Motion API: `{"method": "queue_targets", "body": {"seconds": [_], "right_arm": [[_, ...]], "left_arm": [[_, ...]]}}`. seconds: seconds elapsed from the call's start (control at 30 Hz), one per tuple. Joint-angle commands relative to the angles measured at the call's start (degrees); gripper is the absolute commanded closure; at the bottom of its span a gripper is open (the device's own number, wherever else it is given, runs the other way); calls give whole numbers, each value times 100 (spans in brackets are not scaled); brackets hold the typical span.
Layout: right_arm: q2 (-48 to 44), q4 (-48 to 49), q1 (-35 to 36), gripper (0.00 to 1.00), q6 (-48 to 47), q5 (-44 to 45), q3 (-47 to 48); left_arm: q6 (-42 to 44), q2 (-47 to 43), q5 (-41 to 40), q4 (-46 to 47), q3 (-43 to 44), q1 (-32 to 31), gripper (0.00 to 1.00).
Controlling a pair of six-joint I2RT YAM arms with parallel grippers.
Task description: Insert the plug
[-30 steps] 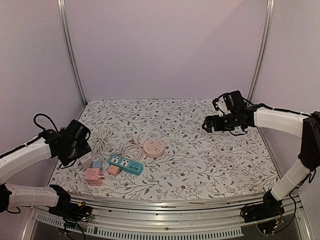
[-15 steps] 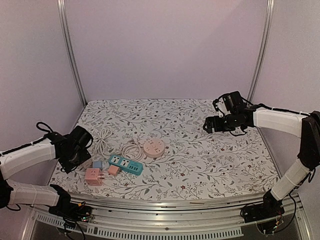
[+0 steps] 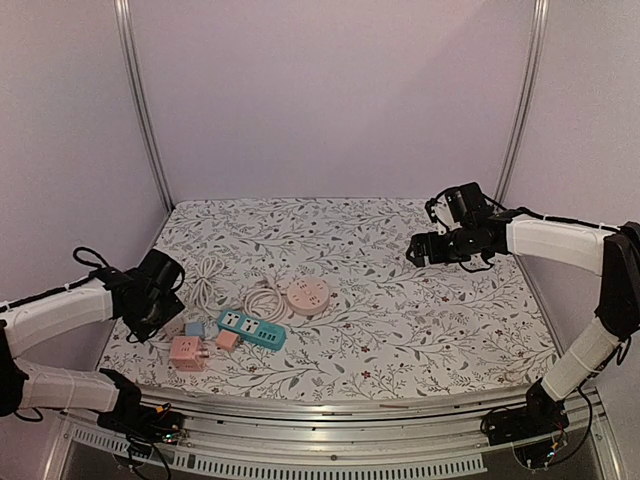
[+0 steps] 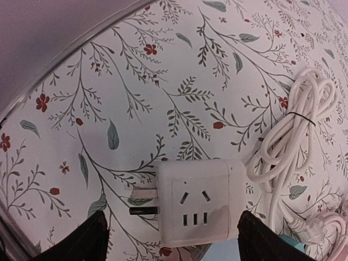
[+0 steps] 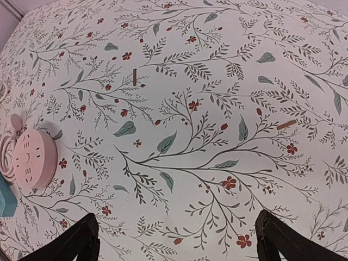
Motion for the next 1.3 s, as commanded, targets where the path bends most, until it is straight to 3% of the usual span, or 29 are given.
{"method": "queue_targets", "body": {"seconds": [0.0,0.4,0.7,1.0,1.27], "right_arm": [[156,-91,28,1,-46,45,108],[295,-118,39,1,-74,19,168],[343,-152,48,1,-75,44,203],[388,-207,64,1,-96,83,232],[403,-223,70,1,-107,83,243]], "left_arm": [[198,324,146,349,140,120,19],[425,956,236,700,386,141,20],[538,1146,209,958,279,166,39],[963,1170,307,1230,264,221,78],[1161,1048,244,1027,342,221,79]]}}
